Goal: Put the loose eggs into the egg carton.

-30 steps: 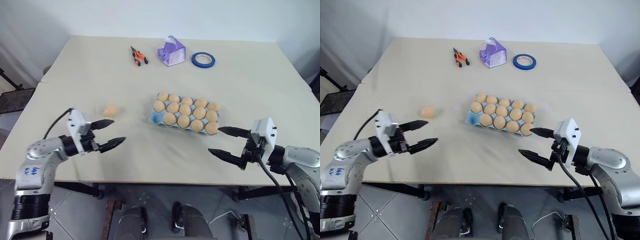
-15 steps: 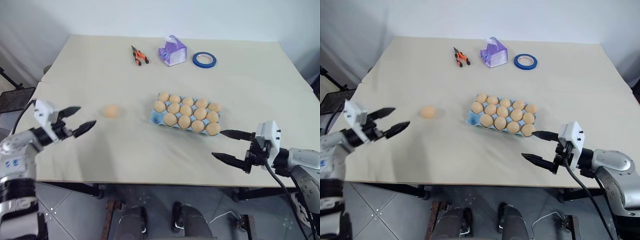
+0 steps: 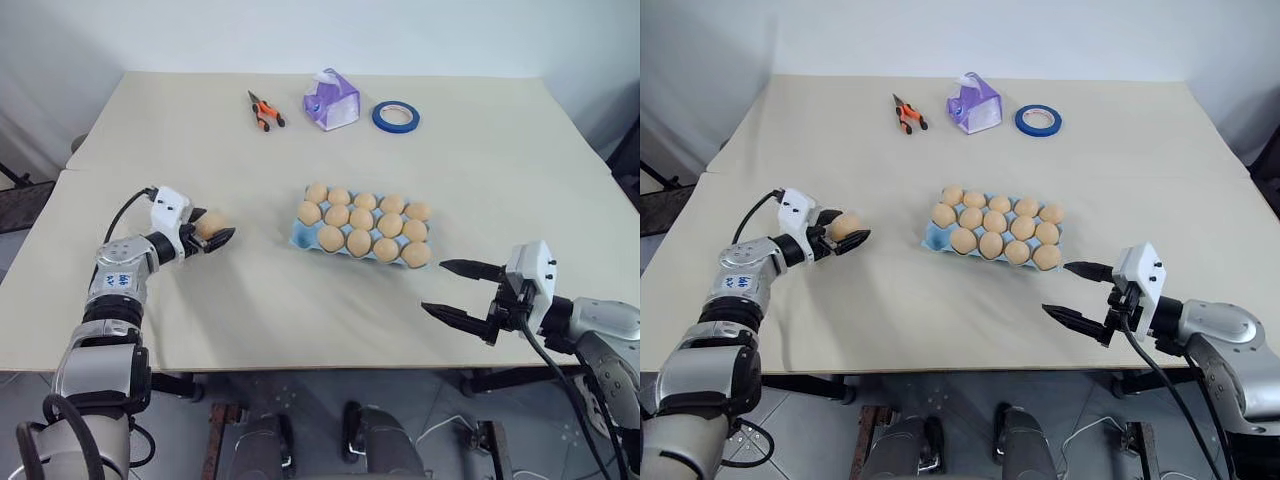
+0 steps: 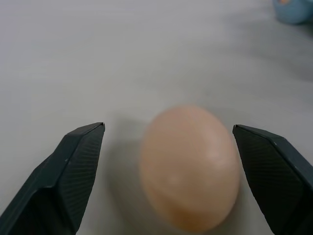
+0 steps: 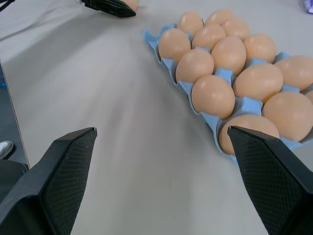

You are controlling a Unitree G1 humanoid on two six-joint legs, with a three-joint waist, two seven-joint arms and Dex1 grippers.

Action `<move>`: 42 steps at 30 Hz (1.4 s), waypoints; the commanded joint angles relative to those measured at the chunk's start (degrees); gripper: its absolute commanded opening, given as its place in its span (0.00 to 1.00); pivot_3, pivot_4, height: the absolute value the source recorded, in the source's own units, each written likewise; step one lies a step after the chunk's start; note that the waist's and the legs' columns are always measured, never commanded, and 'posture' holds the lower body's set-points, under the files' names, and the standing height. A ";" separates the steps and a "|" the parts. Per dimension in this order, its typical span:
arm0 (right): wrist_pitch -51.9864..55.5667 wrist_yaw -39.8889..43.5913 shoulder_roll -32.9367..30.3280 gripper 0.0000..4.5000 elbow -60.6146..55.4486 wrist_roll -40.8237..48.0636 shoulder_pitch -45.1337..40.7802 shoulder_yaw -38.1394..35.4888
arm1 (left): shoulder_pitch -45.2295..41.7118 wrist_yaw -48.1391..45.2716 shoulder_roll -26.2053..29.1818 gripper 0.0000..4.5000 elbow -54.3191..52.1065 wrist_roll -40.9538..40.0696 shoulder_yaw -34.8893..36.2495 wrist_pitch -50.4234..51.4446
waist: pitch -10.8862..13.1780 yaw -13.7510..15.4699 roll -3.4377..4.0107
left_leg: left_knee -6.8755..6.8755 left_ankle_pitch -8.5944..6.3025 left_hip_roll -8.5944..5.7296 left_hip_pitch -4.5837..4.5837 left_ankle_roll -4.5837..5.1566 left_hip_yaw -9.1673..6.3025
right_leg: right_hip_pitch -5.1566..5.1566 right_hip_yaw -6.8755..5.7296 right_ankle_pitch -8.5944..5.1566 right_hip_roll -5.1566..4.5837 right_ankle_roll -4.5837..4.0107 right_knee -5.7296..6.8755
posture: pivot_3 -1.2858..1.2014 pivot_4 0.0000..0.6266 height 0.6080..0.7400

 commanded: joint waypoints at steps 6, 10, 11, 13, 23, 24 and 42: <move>-0.16 -1.36 -0.09 1.00 -2.86 0.82 1.08 -1.68 | -2.45 -3.29 0.34 0.40 -0.47 -0.10 0.06 -1.35 | 0.00 -0.02 0.00 | 0.12 -0.09 0.01 0.00 -0.15 -0.02 | 0.00 0.00 0.00 -0.03 0.00 0.13 | 0.52 0.24 1.00; -0.25 -1.65 -0.01 1.00 -2.85 0.73 0.92 -1.36 | -5.14 -7.08 -2.41 0.39 -5.36 -2.14 -0.12 1.00 | 0.01 0.13 -0.02 | 0.22 -0.10 0.01 -0.02 -0.16 -0.03 | 0.01 -0.01 0.00 -0.02 0.00 0.18 | 0.52 0.24 1.00; -0.32 -1.70 0.06 1.00 -2.79 0.66 0.80 -1.21 | -5.65 -8.32 -3.44 0.39 -6.61 -2.91 0.00 1.40 | 0.01 0.30 -0.02 | 0.23 -0.12 -0.01 -0.03 -0.19 -0.04 | 0.02 -0.01 0.00 -0.03 0.00 0.19 | 0.52 0.24 1.00; -0.45 -1.90 0.23 1.00 -2.73 0.55 0.54 -0.96 | -6.82 -10.99 -6.03 0.39 -9.45 -4.80 0.04 3.04 | 0.01 0.59 -0.02 | 0.29 -0.12 -0.04 -0.06 -0.16 -0.07 | 0.03 -0.04 0.02 -0.05 0.03 0.19 | 0.52 0.24 1.00; -0.71 -3.36 1.31 1.00 -4.54 0.34 2.39 -1.18 | -8.84 -17.51 -13.63 0.39 -9.55 -3.11 -5.37 4.26 | 0.01 -0.08 -0.02 | 0.44 -0.01 -0.02 -0.10 0.12 -0.05 | 0.03 0.00 0.05 0.05 0.09 0.25 | 0.52 0.24 1.00; -0.76 -3.60 1.35 1.00 -4.83 0.36 2.85 -1.41 | -9.21 -17.74 -14.01 0.39 -8.77 -2.87 -5.73 3.84 | 0.01 -0.05 -0.02 | 0.45 0.00 -0.01 -0.09 0.12 -0.06 | 0.03 -0.01 0.05 0.05 0.08 0.27 | 0.52 0.24 1.00; -0.99 -4.92 0.83 1.00 -4.66 0.59 3.23 -1.93 | -12.68 -21.90 -13.45 1.00 -7.68 -6.14 -2.67 5.63 | 0.01 -0.08 -0.02 | 0.49 0.00 -0.03 -0.11 0.19 -0.09 | 0.03 0.00 0.05 -0.01 0.08 0.28 | 0.52 0.24 1.00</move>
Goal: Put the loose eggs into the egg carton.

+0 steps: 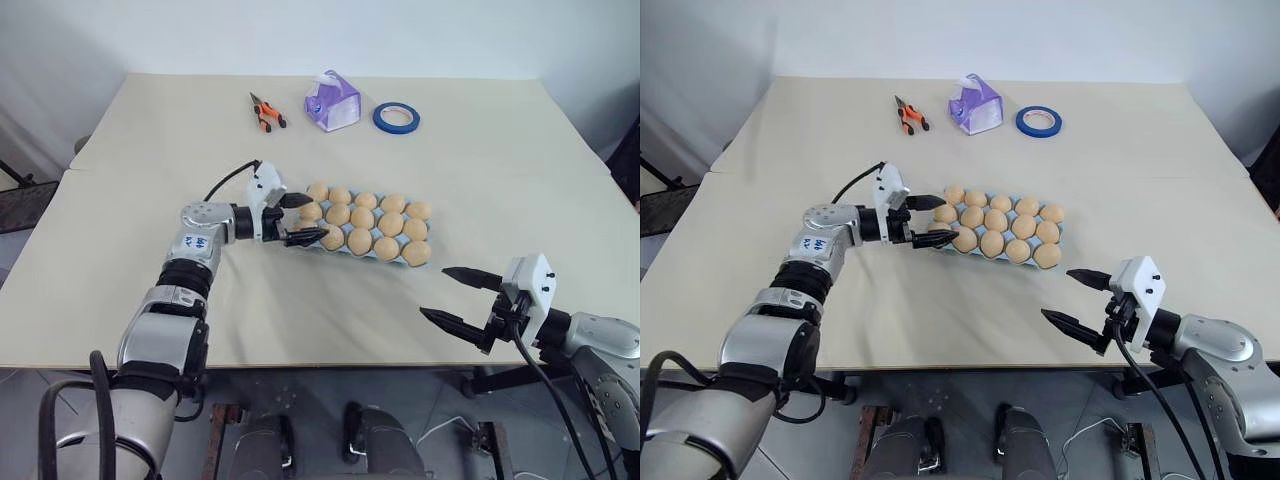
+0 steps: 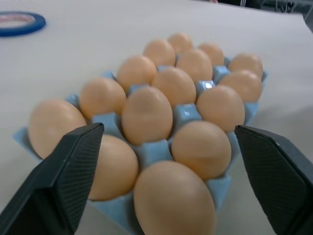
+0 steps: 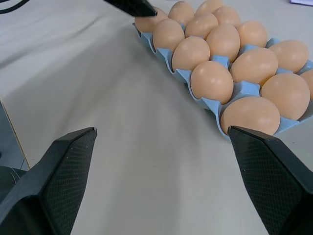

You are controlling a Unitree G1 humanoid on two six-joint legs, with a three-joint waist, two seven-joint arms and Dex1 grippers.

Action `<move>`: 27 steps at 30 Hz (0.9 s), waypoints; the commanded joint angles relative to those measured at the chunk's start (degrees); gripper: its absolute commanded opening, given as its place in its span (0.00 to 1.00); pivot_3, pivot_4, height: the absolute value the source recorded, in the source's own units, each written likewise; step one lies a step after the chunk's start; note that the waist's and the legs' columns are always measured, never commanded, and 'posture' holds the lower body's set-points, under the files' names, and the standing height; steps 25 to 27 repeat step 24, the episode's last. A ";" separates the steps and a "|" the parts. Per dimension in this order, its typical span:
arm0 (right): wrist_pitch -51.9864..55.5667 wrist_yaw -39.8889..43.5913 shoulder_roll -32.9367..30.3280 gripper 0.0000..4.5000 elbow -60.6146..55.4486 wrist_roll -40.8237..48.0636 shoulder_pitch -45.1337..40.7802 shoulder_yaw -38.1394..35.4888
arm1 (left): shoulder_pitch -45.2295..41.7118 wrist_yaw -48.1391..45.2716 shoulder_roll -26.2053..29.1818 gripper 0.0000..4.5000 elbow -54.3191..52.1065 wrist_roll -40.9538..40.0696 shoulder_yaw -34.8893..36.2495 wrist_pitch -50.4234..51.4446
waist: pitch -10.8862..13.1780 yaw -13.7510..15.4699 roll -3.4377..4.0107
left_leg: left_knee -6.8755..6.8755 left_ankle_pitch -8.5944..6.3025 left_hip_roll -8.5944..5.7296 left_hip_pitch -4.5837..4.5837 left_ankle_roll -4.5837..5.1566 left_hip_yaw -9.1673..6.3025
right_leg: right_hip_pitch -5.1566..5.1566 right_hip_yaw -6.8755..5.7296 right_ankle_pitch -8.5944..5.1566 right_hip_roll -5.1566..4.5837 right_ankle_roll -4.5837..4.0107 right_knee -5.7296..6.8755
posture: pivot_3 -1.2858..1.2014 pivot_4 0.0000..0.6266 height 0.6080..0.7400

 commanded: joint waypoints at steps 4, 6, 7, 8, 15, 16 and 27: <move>-1.01 1.21 -0.76 1.00 0.69 0.29 -2.66 -1.27 | -0.72 -3.16 1.39 1.00 -6.45 -7.21 5.34 4.46 | 0.00 0.07 0.00 | 0.00 0.00 0.00 0.00 0.00 -0.01 | 0.00 -0.01 0.00 0.01 0.00 0.01 | 0.52 0.24 1.00; -1.16 2.01 -1.16 1.00 1.63 0.11 -3.46 -1.32 | 1.39 -5.68 3.56 1.00 -8.88 -7.97 5.52 6.71 | 0.00 -0.02 0.00 | 0.01 0.01 -0.01 0.00 -0.01 -0.01 | 0.00 -0.01 0.00 0.02 0.00 0.01 | 0.52 0.24 1.00; -1.26 2.58 -1.48 1.00 2.21 0.00 -3.91 -1.29 | 2.75 -6.93 4.89 1.00 -10.18 -8.06 5.53 6.47 | -0.01 -0.22 0.01 | 0.01 0.01 -0.01 -0.01 -0.01 -0.01 | 0.00 -0.01 0.00 0.03 0.00 0.01 | 0.52 0.24 1.00; -1.37 3.28 -1.83 1.00 2.87 -0.12 -4.34 -1.20 | 3.93 -7.95 6.14 1.00 -11.19 -7.96 5.41 6.08 | -0.01 -0.39 0.02 | 0.00 0.01 -0.01 0.02 -0.02 0.02 | 0.00 0.02 0.00 0.06 0.00 0.02 | 0.52 0.24 1.00; -2.93 8.14 -3.60 1.00 9.16 -1.53 -9.33 0.45 | 10.89 -14.89 14.80 1.00 -17.18 -7.66 4.06 6.72 | 0.00 -0.41 0.01 | 0.08 0.04 0.02 0.07 -0.07 0.01 | -0.02 0.02 -0.04 0.02 -0.07 0.24 | 0.52 0.24 1.00; -3.11 8.70 -3.63 1.00 10.13 -1.78 -10.24 0.84 | 12.03 -15.57 16.00 1.00 -18.21 -7.97 4.32 7.19 | 0.00 -0.31 0.00 | 0.09 0.04 0.03 0.07 -0.07 0.01 | -0.01 0.02 -0.04 -0.01 -0.07 0.24 | 0.52 0.24 1.00; -3.99 11.01 -2.58 1.00 14.06 -3.12 -14.62 3.82 | 16.89 -14.29 17.55 1.00 -24.50 -9.55 4.95 10.23 | 0.00 0.13 0.01 | 0.10 0.04 -0.01 0.04 -0.05 -0.02 | -0.02 0.06 -0.04 -0.12 -0.08 0.24 | 0.52 0.24 1.00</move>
